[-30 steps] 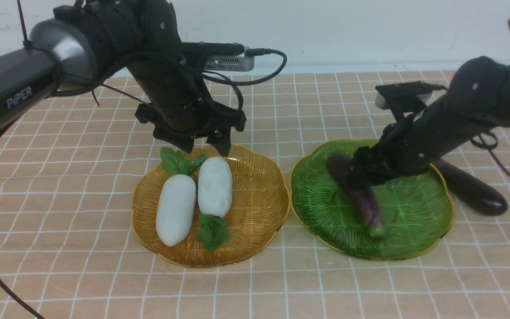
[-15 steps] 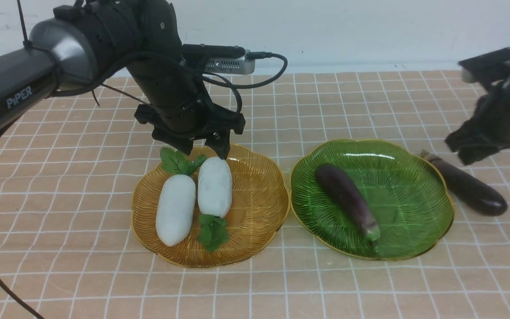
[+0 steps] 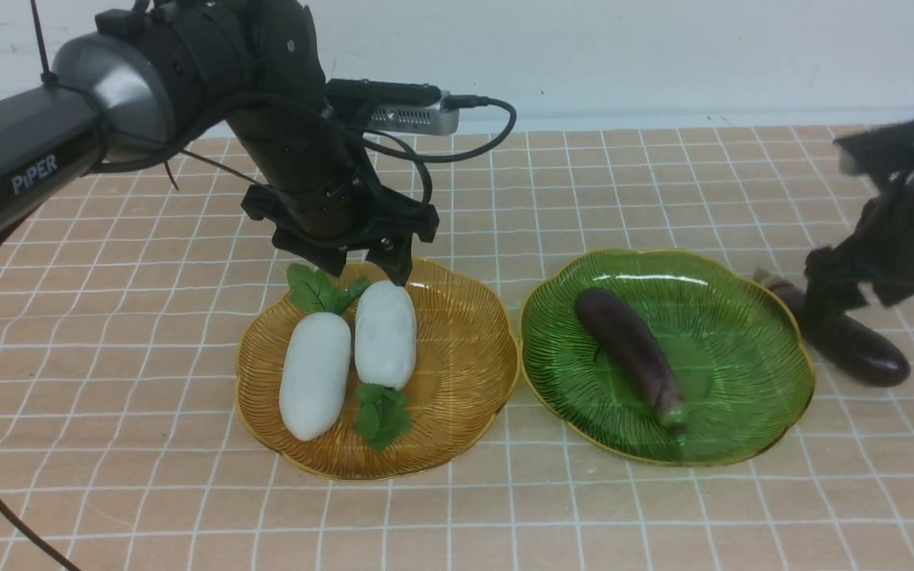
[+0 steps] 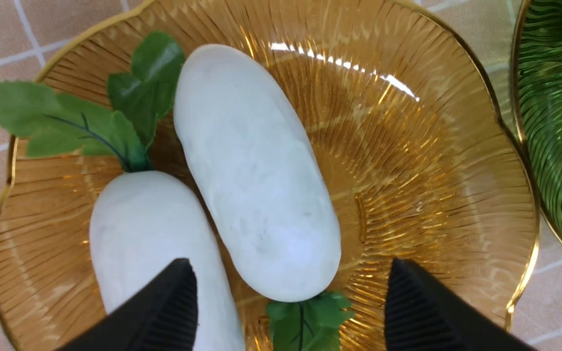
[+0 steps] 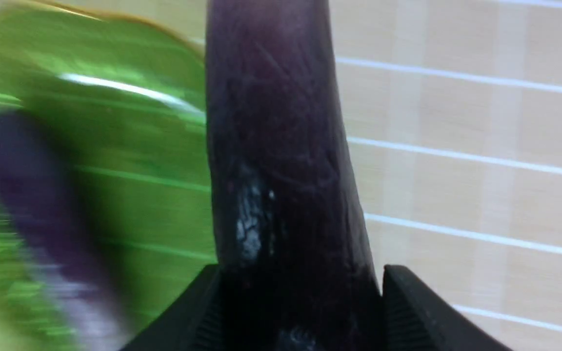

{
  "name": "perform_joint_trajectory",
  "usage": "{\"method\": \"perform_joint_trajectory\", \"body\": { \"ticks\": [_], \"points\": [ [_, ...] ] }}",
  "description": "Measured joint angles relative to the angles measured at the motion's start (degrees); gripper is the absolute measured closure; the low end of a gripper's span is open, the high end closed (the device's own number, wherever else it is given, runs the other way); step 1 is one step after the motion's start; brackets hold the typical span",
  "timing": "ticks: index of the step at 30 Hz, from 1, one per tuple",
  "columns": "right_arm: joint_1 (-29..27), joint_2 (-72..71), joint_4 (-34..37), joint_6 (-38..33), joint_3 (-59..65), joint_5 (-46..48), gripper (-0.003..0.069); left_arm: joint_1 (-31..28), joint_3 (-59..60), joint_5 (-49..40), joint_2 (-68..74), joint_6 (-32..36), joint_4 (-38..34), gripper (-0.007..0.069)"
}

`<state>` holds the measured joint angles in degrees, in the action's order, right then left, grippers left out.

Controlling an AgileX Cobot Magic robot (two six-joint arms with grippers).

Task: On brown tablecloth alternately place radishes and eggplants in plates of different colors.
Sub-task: 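Put the eggplants into the green plate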

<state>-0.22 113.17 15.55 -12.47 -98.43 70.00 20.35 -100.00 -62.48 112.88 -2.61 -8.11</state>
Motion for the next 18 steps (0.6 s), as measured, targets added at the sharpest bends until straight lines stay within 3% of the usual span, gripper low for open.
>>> {"method": "perform_joint_trajectory", "body": {
  "ticks": [5, 12, 18],
  "points": [
    [3.3, 0.3, 4.2, -1.8, 3.6, 0.2, 0.0298, 0.0, 0.0, 0.0, 0.0, 0.0, 0.0, 0.0155],
    [8.6, 2.9, 1.7, -2.4, 6.3, 0.5, 0.0292, 0.0, 0.0, 0.0, 0.0, 0.0, 0.0, 0.0155],
    [9.7, 2.9, -1.9, 2.2, 6.7, 0.3, 0.0132, 0.0, 0.0, 0.0, 0.0, 0.0, 0.0, 0.0155]
  ]
}}
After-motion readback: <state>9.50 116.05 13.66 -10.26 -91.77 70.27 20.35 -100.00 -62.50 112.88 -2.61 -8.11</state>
